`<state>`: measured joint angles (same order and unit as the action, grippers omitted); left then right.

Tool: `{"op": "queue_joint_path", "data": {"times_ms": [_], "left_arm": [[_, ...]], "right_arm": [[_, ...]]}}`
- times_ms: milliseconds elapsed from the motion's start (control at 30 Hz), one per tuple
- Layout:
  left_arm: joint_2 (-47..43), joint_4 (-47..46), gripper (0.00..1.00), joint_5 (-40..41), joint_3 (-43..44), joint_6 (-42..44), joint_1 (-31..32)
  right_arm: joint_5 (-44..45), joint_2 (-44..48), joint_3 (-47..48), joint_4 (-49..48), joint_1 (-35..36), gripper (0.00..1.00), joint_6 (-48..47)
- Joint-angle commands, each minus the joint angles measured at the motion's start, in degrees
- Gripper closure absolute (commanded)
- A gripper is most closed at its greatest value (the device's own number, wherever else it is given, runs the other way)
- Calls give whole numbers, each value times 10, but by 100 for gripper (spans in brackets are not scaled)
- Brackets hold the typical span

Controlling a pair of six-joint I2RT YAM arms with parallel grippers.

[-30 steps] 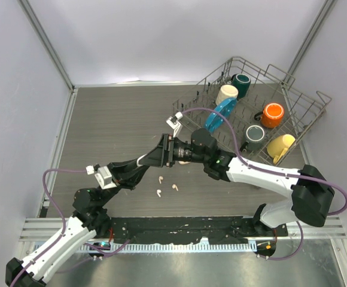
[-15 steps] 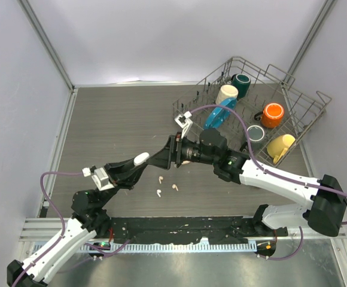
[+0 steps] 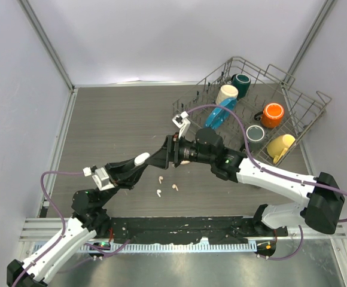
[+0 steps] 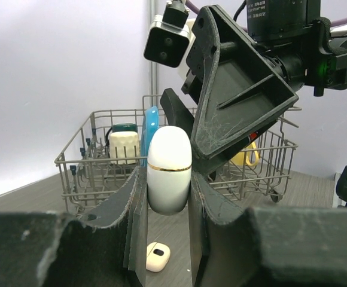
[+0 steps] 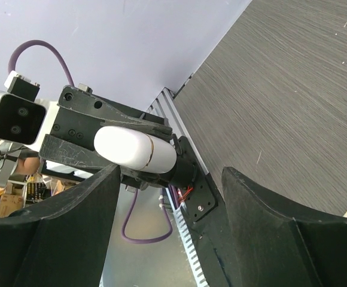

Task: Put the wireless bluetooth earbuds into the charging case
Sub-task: Open the charging case.

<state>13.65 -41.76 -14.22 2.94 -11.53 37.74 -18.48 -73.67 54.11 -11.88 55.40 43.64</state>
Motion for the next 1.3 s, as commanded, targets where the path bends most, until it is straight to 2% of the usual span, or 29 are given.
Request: {"op": "queue_joint_path", "data": {"times_ms": [0, 367, 533, 700, 800, 867, 900, 967, 1033, 1133, 1200, 1267], "left_arm": [[6, -32, 100, -48, 4, 8, 1], [1, -18, 100, -62, 5, 12, 1], [-13, -12, 100, -32, -5, 12, 1], [-44, 20, 100, -7, -10, 26, 1], [-64, 40, 100, 5, -11, 31, 1], [-74, 50, 100, 18, -13, 34, 1], [-83, 52, 100, 21, -12, 34, 1], [-92, 62, 100, 33, -8, 39, 1], [-107, 88, 100, 37, 2, 47, 1], [-129, 125, 100, 45, 13, 50, 1], [-164, 134, 100, 59, 12, 53, 1], [-158, 151, 100, 61, 18, 62, 1]], "right_arm": [[12, -6, 36, -25, -2, 26, -7], [-21, -15, 43, -50, -21, 26, 17], [-19, 9, 30, -67, -23, 25, 2], [75, 102, 21, -11, -23, 23, -49], [152, 135, 22, 46, -24, 22, -77], [235, 139, 34, 91, -25, 22, -70], [264, 134, 38, 149, -26, 23, -64], [315, 122, 44, 192, -30, 27, -51], [328, 100, 38, 238, -30, 34, -23], [290, 69, 6, 238, -29, 44, 8], [273, 49, -6, 244, -29, 47, 25], [265, 21, -20, 246, -25, 47, 29]]}}
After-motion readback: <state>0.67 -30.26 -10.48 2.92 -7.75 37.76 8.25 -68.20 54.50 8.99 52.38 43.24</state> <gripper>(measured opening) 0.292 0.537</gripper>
